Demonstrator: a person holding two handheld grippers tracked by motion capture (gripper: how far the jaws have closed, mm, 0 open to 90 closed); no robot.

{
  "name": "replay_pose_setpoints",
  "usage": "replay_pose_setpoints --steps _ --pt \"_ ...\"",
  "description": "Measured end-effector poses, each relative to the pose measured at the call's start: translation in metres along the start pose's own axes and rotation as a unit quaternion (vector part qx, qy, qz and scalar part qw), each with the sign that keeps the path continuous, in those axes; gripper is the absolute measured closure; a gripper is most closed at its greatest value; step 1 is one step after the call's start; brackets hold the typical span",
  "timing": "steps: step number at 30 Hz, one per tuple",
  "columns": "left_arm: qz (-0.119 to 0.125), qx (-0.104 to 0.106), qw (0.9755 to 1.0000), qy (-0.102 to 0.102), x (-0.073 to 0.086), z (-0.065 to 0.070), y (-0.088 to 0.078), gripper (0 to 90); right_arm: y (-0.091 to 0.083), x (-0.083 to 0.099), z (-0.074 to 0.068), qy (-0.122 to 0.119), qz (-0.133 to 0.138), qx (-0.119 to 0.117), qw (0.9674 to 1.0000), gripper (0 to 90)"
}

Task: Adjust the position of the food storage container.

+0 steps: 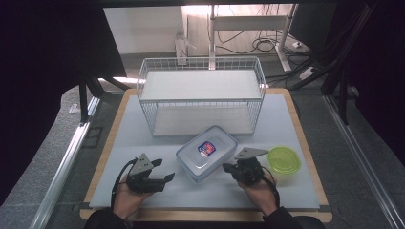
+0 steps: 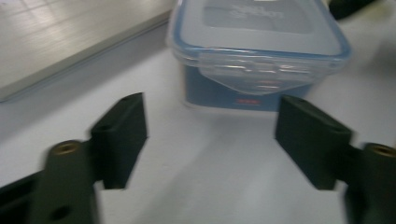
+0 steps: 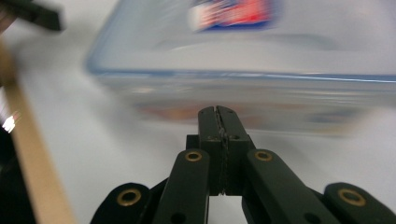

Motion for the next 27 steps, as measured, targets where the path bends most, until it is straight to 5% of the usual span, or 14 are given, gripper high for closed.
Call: replay_pose_setpoints --steps 3,9,14,22,24,27 --pt "-0.012 0.004 0.9999 -0.002 0.0 0.003 0.004 38.9 -0.006 -0.007 0.021 0.029 0.015 0.034 0.9989 89.6" --pt "-0.013 0.011 0.9998 -0.008 0.0 0.004 0.008 38.8 -0.003 -0.027 0.049 0.045 0.03 0.095 0.9941 89.7" --pt "-0.013 0.011 0.9998 -0.01 0.003 0.001 0.009 35.7 0.025 -0.05 0.063 0.045 0.015 0.14 0.989 89.7" --pt "-0.008 0.013 0.9997 -0.018 0.002 0.001 0.006 42.9 0.055 -0.055 0.067 0.026 -0.028 0.143 0.989 90.0" --pt "-0.008 0.011 0.9996 -0.023 0.002 -0.001 0.007 43.8 0.051 -0.053 0.068 0.043 -0.032 0.121 0.9912 90.0" --pt "-0.014 0.0 0.9993 -0.035 0.002 -0.005 0.004 47.9 0.043 -0.047 0.058 0.038 -0.03 0.099 0.9939 90.0"
Point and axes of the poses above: each handheld gripper's, and its own axes: y roughly forward along the jaws, x roughly out of its underside, z roughly to its right, the point moved 3 cm from there along y, roughly forward along the jaws, and after that the axes turned 15 degrees about x, right-handed, at the moved point
